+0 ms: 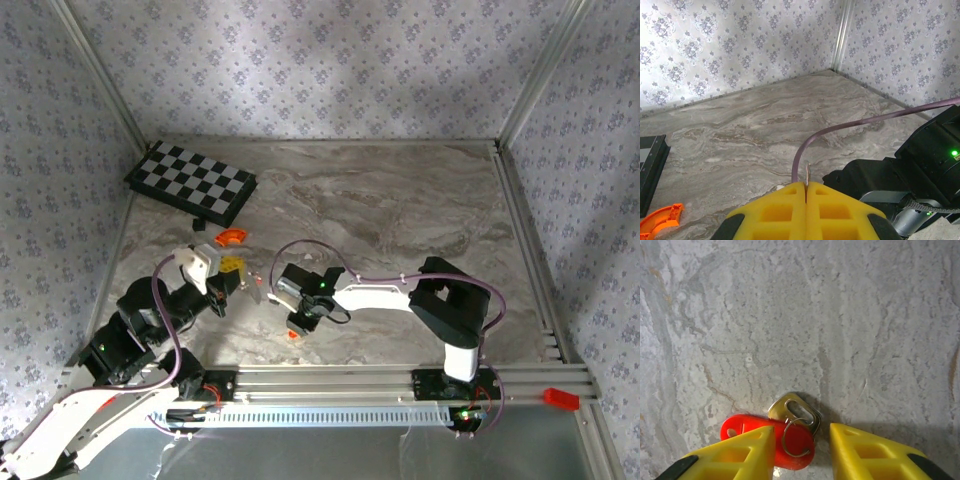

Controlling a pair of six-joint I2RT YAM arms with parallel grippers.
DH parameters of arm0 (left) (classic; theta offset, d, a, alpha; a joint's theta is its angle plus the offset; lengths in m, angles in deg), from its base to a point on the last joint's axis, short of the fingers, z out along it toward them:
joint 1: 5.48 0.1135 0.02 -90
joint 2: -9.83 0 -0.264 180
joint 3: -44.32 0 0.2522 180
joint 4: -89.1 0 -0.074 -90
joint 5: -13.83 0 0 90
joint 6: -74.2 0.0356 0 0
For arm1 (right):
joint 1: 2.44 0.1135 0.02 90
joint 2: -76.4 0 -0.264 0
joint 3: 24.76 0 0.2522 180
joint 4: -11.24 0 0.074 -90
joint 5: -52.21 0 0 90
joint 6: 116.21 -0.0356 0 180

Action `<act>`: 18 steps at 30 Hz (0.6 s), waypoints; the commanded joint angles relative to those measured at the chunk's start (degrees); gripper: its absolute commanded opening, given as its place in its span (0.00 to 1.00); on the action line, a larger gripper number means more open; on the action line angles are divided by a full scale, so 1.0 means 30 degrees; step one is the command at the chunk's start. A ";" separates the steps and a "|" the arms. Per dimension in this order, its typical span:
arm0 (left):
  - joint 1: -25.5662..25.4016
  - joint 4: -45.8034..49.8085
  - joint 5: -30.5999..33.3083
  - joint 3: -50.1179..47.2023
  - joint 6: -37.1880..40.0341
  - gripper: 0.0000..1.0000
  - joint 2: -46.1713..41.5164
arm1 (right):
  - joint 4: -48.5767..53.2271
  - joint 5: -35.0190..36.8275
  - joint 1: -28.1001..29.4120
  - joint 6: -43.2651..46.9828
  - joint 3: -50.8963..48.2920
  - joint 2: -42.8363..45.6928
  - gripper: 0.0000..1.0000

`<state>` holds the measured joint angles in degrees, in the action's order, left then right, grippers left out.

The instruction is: Put the keys on the keyring

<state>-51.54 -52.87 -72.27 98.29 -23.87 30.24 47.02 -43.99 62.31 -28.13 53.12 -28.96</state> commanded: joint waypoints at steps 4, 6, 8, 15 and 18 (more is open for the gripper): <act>0.0092 -0.0745 -0.0053 0.0030 -0.0311 0.00 -0.0297 | 0.0036 -0.0008 0.0123 0.0169 0.0179 -0.0290 0.22; 0.0065 -0.0799 -0.0124 0.0009 -0.0326 0.00 -0.0279 | 0.0017 -0.0102 0.0123 0.0154 0.0137 -0.0183 0.17; 0.0090 -0.0857 -0.0158 -0.0041 -0.0333 0.00 -0.0268 | 0.0151 -0.0102 0.0096 0.0167 0.0046 -0.0040 0.14; 0.0107 -0.0914 -0.0277 0.0016 -0.0413 0.00 -0.0319 | 0.0222 0.0218 0.0009 0.0011 -0.0328 0.0584 0.03; 0.0074 -0.0883 -0.0275 0.0072 -0.0415 0.00 -0.0356 | -0.0025 0.0151 -0.0134 -0.0124 -0.0694 0.1083 0.00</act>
<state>-51.54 -52.91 -72.47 98.05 -24.40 30.06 45.82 -44.10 62.31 -27.95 52.42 -28.22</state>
